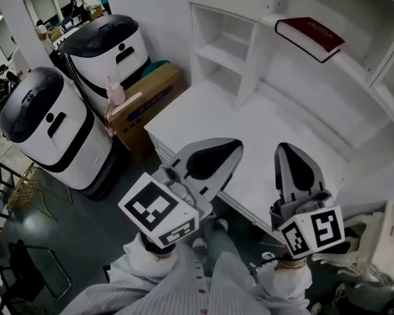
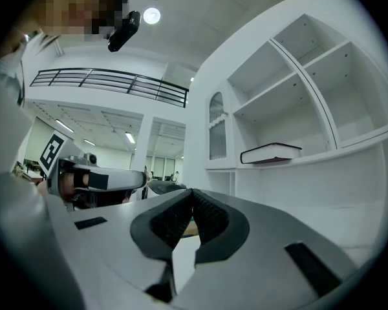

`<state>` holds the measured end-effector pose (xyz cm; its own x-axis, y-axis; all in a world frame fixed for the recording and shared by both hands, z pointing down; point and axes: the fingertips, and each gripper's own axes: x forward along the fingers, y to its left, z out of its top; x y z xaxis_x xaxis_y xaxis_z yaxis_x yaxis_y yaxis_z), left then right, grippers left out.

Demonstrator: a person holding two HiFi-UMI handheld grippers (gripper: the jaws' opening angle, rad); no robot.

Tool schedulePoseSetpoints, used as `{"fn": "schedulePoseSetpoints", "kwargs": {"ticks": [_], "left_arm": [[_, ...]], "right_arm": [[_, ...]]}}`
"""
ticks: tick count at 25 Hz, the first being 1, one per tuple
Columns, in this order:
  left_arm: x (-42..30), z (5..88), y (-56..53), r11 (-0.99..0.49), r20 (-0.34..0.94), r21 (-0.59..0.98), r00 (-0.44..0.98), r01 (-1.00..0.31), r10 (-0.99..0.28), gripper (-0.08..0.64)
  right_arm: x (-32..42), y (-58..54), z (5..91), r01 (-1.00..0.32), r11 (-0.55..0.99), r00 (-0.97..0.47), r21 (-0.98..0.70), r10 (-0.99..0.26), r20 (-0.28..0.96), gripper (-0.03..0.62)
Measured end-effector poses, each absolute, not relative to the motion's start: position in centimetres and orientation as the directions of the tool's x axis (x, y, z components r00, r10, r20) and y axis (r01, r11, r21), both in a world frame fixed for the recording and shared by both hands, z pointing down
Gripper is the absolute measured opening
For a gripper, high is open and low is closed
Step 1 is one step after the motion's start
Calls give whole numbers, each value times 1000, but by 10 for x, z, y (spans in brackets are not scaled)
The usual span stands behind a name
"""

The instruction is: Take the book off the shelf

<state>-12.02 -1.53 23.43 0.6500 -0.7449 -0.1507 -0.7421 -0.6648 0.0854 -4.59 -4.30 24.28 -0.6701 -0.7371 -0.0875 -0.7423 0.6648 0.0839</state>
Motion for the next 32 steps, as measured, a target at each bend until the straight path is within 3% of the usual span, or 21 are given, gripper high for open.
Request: {"fn": "schedulePoseSetpoints", "kwargs": {"ticks": [19, 32], "left_arm": [[-82, 219, -161, -686, -155, 81, 671, -723, -725, 11], [-47, 217, -202, -693, -148, 79, 679, -716, -719, 11]], "right_arm": [[-3, -182, 214, -780, 616, -626, 115, -772, -110, 14], [25, -222, 209, -772, 620, -634, 141, -767, -95, 14]]}}
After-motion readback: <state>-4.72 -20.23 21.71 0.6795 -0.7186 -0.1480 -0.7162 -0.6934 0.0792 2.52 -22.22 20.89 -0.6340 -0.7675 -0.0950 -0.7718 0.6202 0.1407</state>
